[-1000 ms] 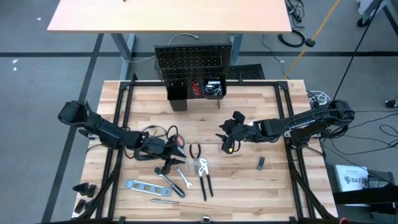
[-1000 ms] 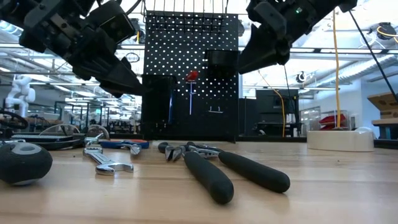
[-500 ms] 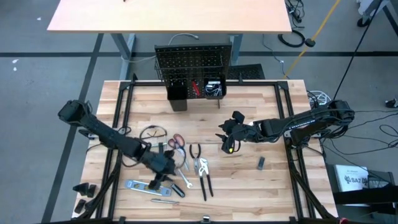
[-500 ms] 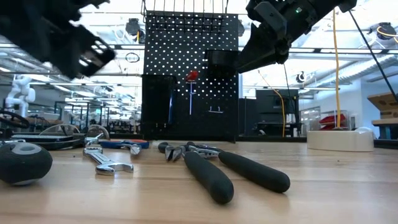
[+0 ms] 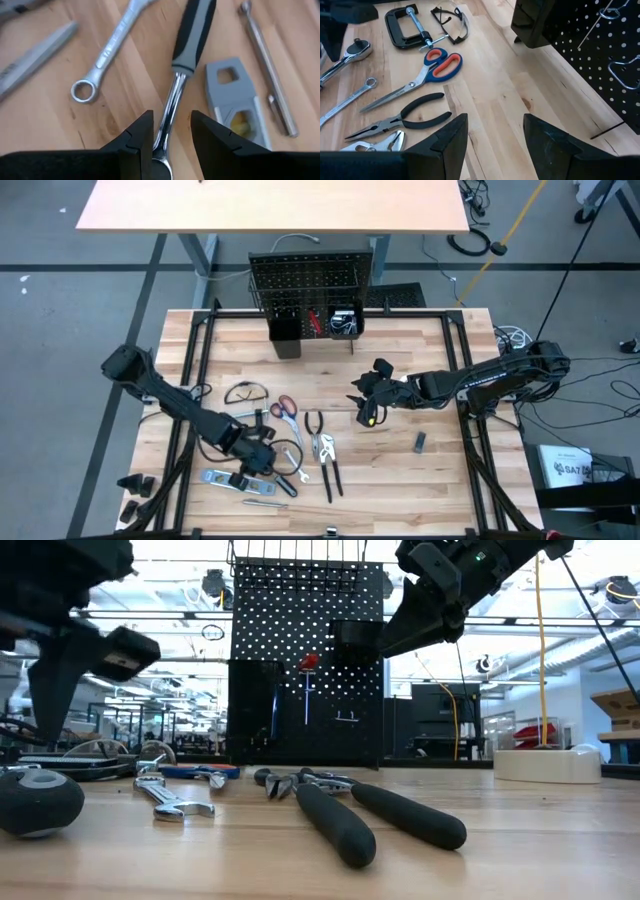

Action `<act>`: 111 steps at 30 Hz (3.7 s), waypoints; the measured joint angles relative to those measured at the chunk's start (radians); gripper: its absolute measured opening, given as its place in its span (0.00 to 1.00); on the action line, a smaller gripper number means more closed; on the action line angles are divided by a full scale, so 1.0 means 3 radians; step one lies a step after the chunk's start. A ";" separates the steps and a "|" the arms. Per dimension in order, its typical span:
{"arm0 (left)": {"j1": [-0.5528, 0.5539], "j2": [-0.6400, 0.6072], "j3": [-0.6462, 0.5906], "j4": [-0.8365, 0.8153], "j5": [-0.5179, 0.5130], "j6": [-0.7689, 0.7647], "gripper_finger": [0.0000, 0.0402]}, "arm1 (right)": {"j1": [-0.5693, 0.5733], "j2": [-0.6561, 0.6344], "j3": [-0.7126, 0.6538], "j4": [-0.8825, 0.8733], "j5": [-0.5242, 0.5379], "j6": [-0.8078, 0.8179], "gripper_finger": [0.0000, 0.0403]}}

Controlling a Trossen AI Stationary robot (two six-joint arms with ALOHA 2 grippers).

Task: Hang tools onto peg board
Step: Adjust the ratchet wrench on the table, then put the spirit level on the left black bin on the peg board

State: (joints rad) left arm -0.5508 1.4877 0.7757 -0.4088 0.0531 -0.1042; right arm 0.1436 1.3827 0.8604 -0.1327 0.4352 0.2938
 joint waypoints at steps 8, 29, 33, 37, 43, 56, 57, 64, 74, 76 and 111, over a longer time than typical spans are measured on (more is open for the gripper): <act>-0.0009 0.0297 0.0000 -0.0027 -0.0067 0.0298 0.31 | -0.0001 0.0000 0.0000 -0.0010 -0.0078 -0.0034 0.46; -0.0003 0.0467 0.0008 -0.0128 -0.0278 0.0492 0.17 | 0.0000 0.0000 0.0000 -0.0011 -0.0076 -0.0073 0.46; -0.0002 0.0462 0.0031 -0.0130 -0.0295 0.0485 0.08 | -0.0001 0.0000 0.0000 -0.0010 -0.0074 -0.0073 0.46; 0.0001 0.0472 0.0140 -0.0192 -0.0321 0.0456 0.06 | -0.0001 0.0000 0.0000 -0.0010 -0.0074 -0.0069 0.46; 0.0010 0.0479 0.0386 -0.0313 -0.0400 0.0457 0.22 | -0.0001 0.0000 0.0000 -0.0011 -0.0132 -0.0060 0.46; -0.0013 0.0389 0.0772 -0.1311 0.0284 -0.0320 0.44 | 0.0000 -0.0001 0.0000 -0.0030 -0.0345 -0.0073 0.46; -0.0045 0.0348 0.0773 -0.1339 0.0408 -0.0463 0.44 | 0.0000 -0.0001 0.0000 -0.0034 -0.0345 -0.0082 0.46; -0.0486 0.0095 0.0773 -0.1367 0.0321 -0.1340 0.44 | 0.0000 -0.0001 0.0000 -0.0104 -0.0344 -0.0171 0.46; -0.1061 0.0181 0.0773 -0.1289 -0.0414 -0.1569 0.44 | 0.0000 -0.0001 0.0000 -0.0128 -0.0341 -0.0235 0.46; -0.1075 0.0212 0.0773 -0.1262 -0.0442 -0.1576 0.44 | 0.0000 -0.0001 0.0000 -0.0128 -0.0341 -0.0236 0.46; -0.1086 0.0628 0.0772 -0.1061 -0.0610 -0.1970 0.44 | -0.0009 -0.0001 0.0001 -0.0071 -0.0572 -0.0296 0.46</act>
State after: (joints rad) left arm -0.8764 1.6760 1.0073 -0.7273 -0.1297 -0.6951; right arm 0.1410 1.3823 0.8608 -0.1539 0.2638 0.2050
